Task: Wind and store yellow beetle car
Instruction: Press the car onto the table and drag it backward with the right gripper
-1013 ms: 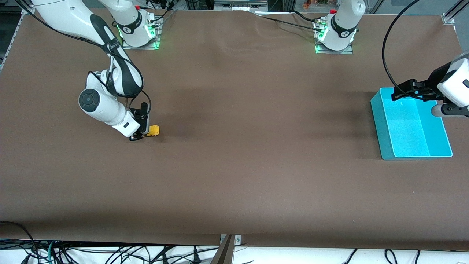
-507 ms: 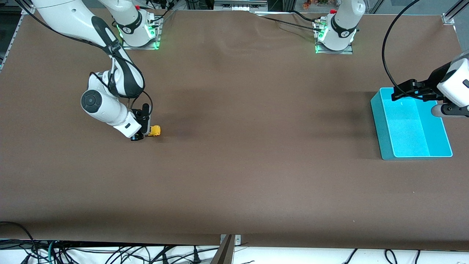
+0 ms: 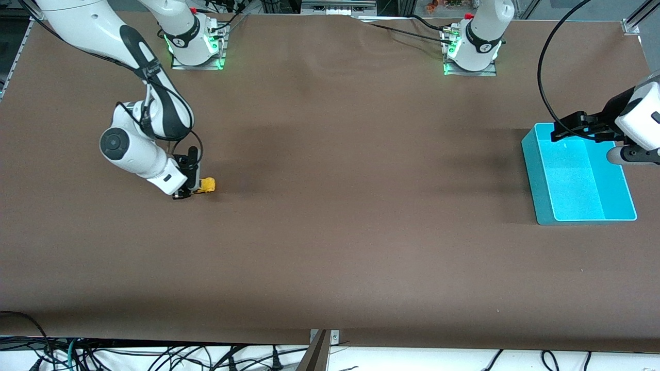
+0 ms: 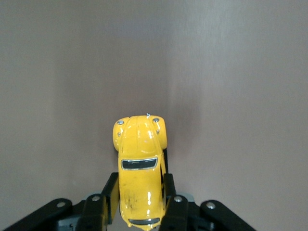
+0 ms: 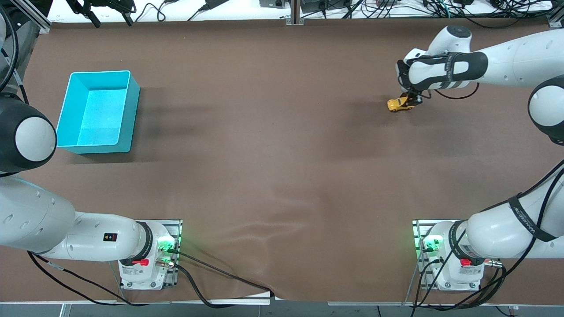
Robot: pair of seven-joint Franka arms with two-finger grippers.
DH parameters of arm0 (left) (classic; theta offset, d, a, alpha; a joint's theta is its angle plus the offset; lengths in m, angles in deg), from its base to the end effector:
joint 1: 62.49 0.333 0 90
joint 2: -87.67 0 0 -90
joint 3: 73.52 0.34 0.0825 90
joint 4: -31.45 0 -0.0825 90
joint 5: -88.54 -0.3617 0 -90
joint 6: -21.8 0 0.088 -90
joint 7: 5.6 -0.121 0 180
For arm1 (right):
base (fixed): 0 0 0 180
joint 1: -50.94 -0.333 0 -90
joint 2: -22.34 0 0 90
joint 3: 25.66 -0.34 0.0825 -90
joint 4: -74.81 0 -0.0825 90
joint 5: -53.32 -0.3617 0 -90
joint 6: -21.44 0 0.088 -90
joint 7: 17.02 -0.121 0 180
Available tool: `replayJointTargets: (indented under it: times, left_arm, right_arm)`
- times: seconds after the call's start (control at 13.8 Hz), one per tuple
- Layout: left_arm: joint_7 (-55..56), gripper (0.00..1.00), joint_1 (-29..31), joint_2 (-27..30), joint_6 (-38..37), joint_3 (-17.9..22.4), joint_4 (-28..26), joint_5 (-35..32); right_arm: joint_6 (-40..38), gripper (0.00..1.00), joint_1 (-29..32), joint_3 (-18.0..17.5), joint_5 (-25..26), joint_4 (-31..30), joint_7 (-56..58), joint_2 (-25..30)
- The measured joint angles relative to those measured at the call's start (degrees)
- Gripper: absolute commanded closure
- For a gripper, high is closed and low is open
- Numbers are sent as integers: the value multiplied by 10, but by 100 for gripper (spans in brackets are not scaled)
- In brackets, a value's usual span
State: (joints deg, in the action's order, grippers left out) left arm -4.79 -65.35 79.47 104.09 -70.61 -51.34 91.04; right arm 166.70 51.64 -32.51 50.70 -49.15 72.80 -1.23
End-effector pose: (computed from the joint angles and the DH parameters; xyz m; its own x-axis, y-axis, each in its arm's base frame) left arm 0.5619 -0.0075 0.6013 0.9884 0.0097 -0.1515 0.0151 -0.9993 0.0342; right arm 0.5556 0.0592 0.2280 -0.0555 0.9958 0.0721 0.9975 0.0585 -0.0394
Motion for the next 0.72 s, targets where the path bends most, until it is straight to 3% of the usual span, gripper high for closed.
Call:
replayJointTargets:
  times: [0.72]
  left_arm:
    - [0,0,0,0,0,0,0,0]
  right_arm:
    - [19,94,123,26,-1,4,106,-4]
